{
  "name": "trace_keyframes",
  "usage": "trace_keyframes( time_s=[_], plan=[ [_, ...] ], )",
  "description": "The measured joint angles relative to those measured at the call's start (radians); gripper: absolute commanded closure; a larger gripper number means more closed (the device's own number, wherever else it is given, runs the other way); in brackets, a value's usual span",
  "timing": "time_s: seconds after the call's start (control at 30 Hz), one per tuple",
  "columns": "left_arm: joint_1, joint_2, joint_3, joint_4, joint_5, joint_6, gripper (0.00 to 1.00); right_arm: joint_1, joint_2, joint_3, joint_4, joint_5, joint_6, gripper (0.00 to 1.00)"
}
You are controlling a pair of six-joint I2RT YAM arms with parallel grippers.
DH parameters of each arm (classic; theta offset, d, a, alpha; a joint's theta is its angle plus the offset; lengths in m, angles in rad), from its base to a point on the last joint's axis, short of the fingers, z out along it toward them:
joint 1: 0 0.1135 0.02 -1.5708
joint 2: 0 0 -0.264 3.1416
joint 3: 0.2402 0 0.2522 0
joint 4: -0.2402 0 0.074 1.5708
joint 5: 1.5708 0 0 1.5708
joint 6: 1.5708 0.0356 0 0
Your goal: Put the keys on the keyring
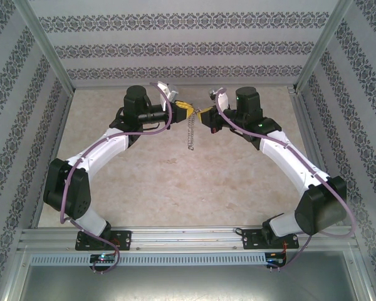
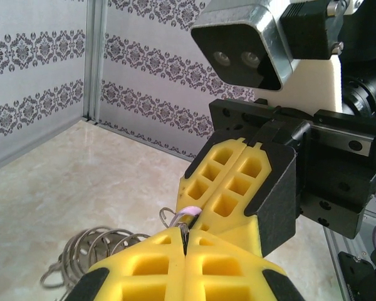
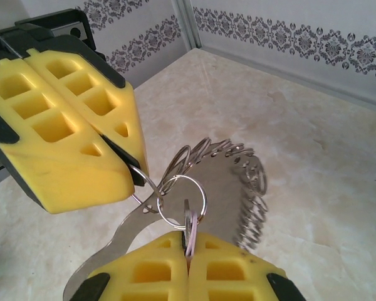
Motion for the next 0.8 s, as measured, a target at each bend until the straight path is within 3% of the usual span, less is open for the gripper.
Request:
trace_keyframes(
  time_s=[0.8],
  plan=[
    [0.000,0.000,0.002,0.000,0.000,0.000,1.00,0.001,0.000,0.010,0.019,-0.013,0.004,1.00]
  ],
)
